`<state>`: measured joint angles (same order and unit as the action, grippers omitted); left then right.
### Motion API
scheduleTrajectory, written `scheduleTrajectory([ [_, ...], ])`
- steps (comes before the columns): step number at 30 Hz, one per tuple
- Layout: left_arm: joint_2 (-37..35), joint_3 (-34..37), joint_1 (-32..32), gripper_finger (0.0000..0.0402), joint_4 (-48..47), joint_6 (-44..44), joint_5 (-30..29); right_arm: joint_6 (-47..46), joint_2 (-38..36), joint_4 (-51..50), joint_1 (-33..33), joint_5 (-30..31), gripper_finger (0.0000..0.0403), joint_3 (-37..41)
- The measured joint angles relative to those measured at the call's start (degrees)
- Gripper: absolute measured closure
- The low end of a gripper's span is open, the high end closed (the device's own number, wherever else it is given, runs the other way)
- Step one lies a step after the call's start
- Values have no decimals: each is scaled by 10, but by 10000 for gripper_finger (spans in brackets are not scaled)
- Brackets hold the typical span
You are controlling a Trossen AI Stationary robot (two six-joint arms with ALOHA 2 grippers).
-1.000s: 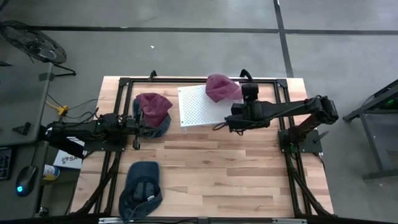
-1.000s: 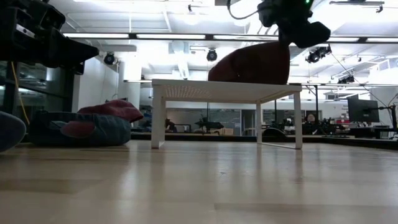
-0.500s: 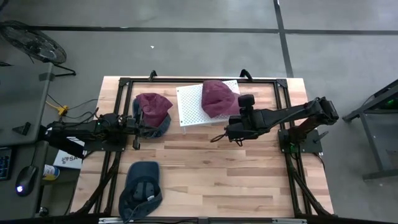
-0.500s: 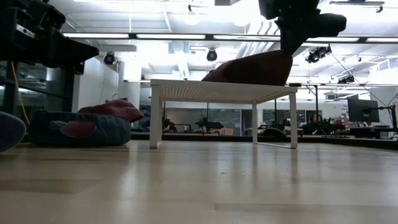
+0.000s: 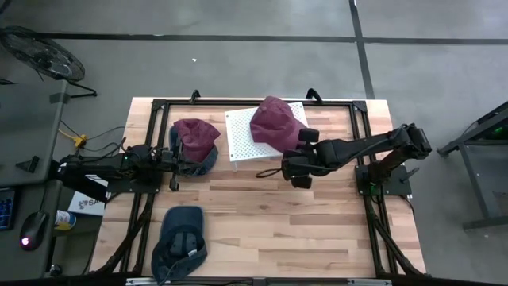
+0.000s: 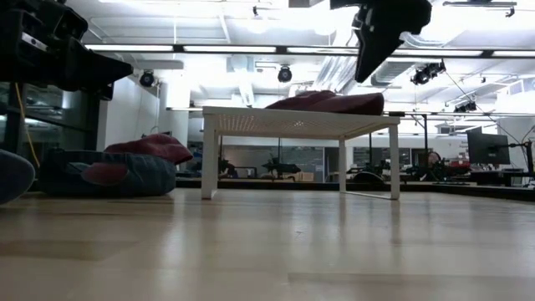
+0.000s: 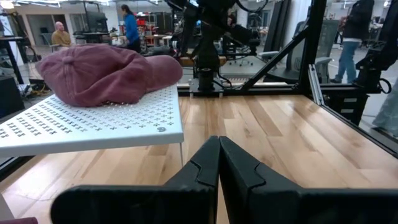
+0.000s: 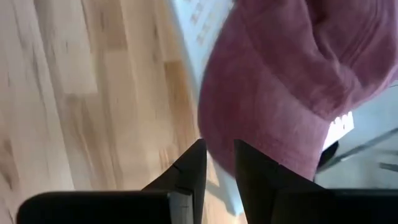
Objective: Pick & Place hat
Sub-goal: Put the bottom red cap on the shelf
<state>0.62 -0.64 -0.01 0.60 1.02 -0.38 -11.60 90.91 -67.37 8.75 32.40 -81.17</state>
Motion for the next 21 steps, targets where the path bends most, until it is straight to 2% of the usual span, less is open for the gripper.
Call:
scheduleTrajectory([
  [6, 0, 0, 0, 394, 0, 0, 0, -15, 0, 27, -21, 14, 330, 0],
  [11, 0, 0, 0, 394, 0, 0, 0, -33, -4, 27, -28, 73, 330, 0],
  [17, 0, 0, 0, 394, 0, 0, 0, 5, -42, 11, -15, 71, 330, -1],
  [21, 0, 0, 0, 394, 0, 0, 0, 74, -63, -49, 13, 71, 330, -1],
])
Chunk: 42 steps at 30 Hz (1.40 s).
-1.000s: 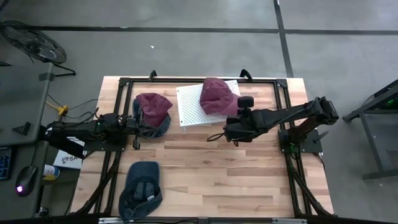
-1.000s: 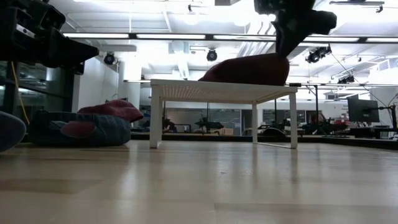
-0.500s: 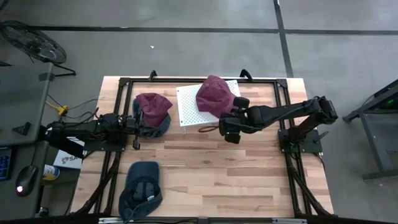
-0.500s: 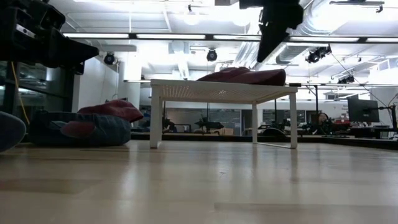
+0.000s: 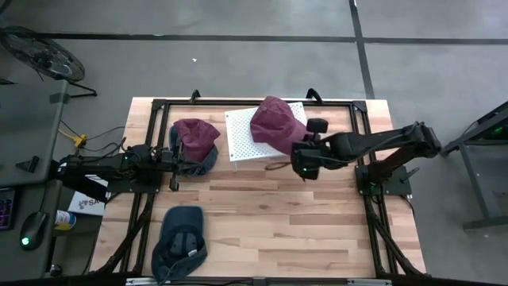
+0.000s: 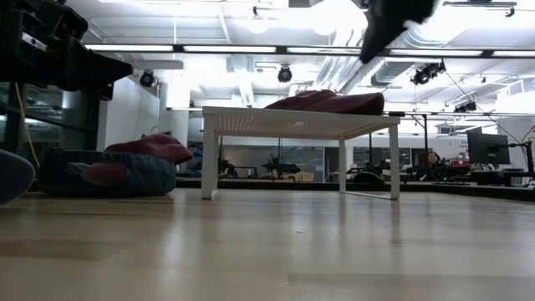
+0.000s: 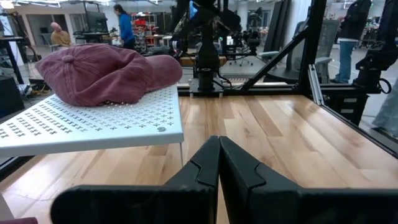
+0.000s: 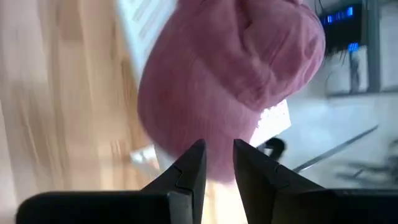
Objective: Pick & Place hat
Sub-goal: Put the bottom red cap on the shelf
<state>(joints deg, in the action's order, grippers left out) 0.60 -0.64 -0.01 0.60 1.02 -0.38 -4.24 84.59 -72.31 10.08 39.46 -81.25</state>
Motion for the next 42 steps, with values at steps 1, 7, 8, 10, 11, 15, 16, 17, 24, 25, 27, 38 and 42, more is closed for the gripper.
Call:
scheduleTrajectory([
  [1, 0, 0, 0, 394, 0, 0, 0, 14, -3, -14, 8, 2, 329, 0],
  [7, 0, 0, 0, 394, 0, 0, 0, 20, -6, -69, 57, 12, 313, 0],
  [8, 0, 0, 0, 394, 0, 0, 0, 12, -6, -73, 65, 12, 307, 0],
  [10, 0, 0, 0, 394, 0, 0, 0, -13, -6, -77, 81, 21, 295, 0],
  [11, 0, 0, 0, 394, 0, 0, 0, -26, -6, -79, 89, 23, 288, 0],
  [15, 0, 0, 0, 394, 0, 0, 0, -80, -6, -84, 123, 10, 260, 0],
  [16, 0, 0, 0, 394, 0, 0, 0, -95, -6, -86, 133, 2, 254, 0],
  [17, 0, 0, 0, 394, 0, 0, 0, -110, -6, -88, 143, -6, 249, 0],
  [24, 0, 0, 0, 394, 0, 0, 0, -213, -6, -108, 225, -10, 240, 56],
  [25, 0, 0, 0, 394, 0, 0, 0, -224, -6, -109, 235, -2, 240, 70],
  [27, 0, 0, 0, 394, 0, 0, 0, -240, -6, -110, 253, 18, 240, 97],
  [38, 0, 0, 0, 394, 0, 0, 0, -254, -6, -113, 277, 172, 240, 220],
  [42, 0, 0, 0, 394, 0, 0, 0, -254, -6, -112, 258, 235, 240, 263],
])
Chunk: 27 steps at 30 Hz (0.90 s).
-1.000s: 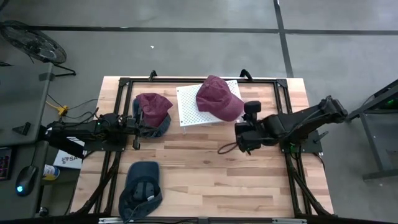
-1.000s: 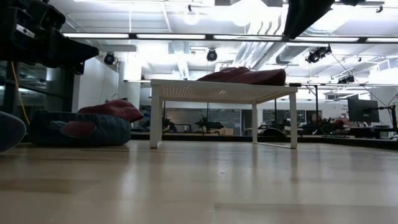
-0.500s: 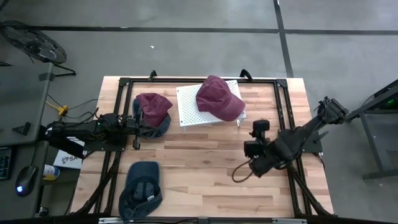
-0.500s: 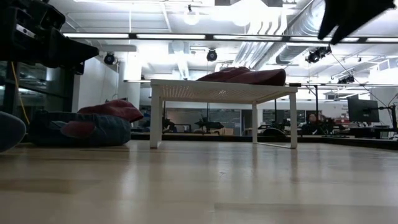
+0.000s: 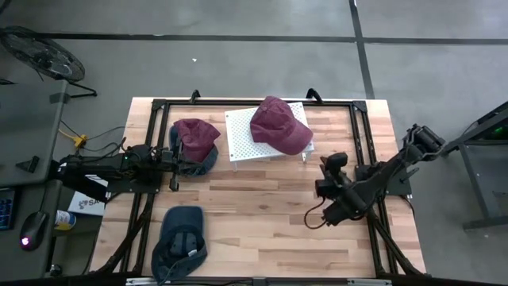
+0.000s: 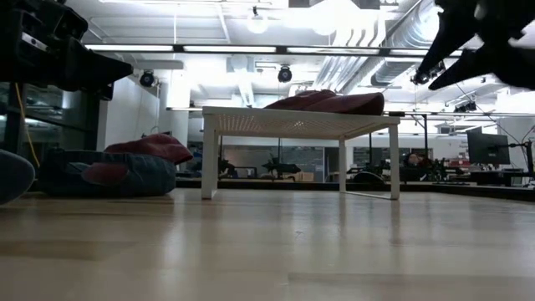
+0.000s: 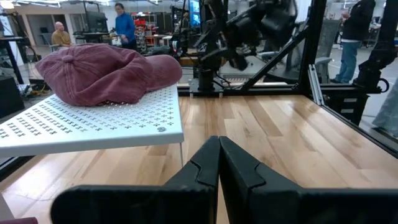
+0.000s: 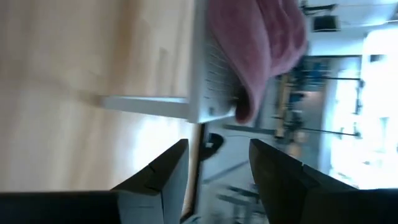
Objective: Pick & Place hat
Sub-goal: Put the bottom red cap on the shelf
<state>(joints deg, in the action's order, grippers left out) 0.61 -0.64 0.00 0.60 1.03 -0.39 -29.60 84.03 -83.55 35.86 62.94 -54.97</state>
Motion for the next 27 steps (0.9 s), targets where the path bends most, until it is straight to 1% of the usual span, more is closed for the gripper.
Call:
scheduleTrajectory([
  [7, 0, 0, 0, 394, 0, 0, 0, 4, 0, -1, -53, 99, 240, 39],
  [12, 0, 0, 0, 394, 0, 0, 0, 53, 0, 26, -105, 106, 246, 42],
  [18, 0, 0, 0, 394, 0, 0, 0, 172, 0, 117, -152, 122, 258, 42],
  [22, 0, 0, 0, 394, 0, 0, 0, 223, 0, 155, -164, 122, 264, 41],
  [27, 0, 0, 0, 394, 0, 0, 0, 229, -1, 160, -164, 132, 265, 41],
])
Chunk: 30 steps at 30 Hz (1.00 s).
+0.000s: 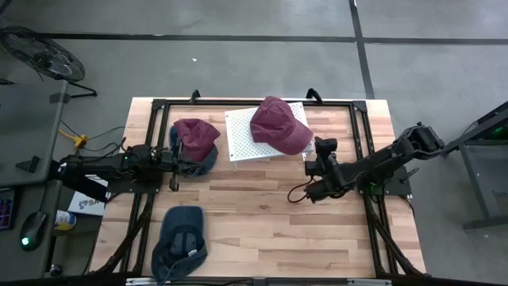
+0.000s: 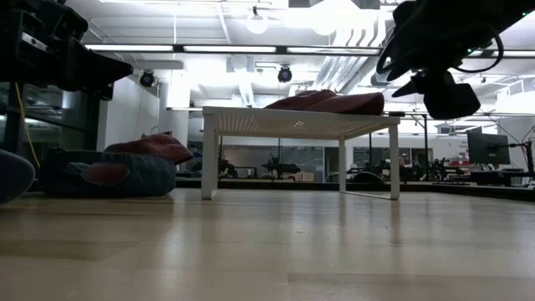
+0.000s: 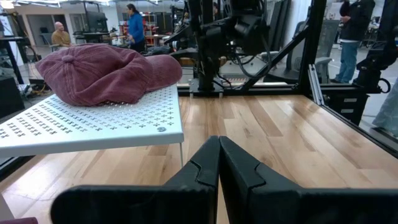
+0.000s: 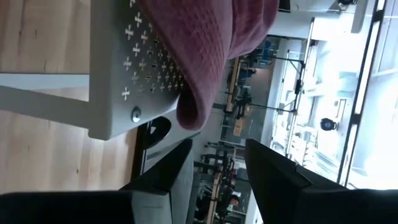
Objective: Pick & Place hat
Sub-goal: Put the bottom red cap on the shelf
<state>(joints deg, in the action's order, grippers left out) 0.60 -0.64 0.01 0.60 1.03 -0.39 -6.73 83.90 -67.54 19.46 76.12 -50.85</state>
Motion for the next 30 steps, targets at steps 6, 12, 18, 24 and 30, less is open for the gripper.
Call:
scheduleTrajectory([
  [6, 0, 0, 0, 394, 0, 0, 0, 97, 0, 68, 0, 0, 265, 0],
  [12, 0, 0, 0, 394, 0, 0, 0, 192, 0, 133, 0, -17, 265, -1],
  [18, 0, 0, 0, 394, 0, 0, 0, 228, 0, 159, -7, -19, 265, -1],
  [24, 0, 0, 0, 394, 0, 0, 0, 253, 0, 173, -26, -36, 265, -1],
  [30, 0, 0, 0, 394, 0, 0, 0, 255, 0, 188, -40, -35, 267, -1],
])
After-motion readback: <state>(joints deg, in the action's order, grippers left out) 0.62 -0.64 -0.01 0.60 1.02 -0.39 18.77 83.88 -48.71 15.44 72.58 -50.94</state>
